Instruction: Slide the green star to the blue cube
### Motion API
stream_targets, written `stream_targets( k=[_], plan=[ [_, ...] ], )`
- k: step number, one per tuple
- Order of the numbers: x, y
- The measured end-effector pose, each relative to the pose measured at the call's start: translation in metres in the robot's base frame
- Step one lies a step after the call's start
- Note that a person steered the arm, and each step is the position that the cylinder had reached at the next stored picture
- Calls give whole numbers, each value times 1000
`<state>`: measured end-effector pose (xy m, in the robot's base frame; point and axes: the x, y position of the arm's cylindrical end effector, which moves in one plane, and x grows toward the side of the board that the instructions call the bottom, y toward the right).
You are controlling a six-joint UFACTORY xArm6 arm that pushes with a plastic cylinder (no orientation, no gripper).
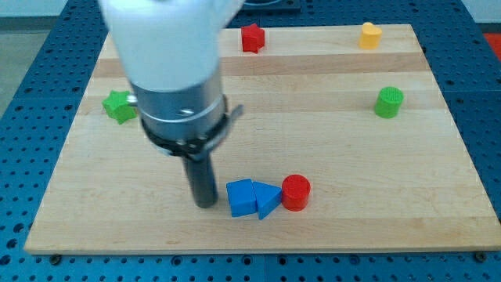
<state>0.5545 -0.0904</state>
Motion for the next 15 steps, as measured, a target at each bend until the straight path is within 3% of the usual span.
stream_targets(
  k=[3, 6, 7, 12, 15],
  plan=[
    [-79, -137],
    [-153, -189],
    [-165, -184],
    [-149, -21],
    [-74, 6]
  ],
)
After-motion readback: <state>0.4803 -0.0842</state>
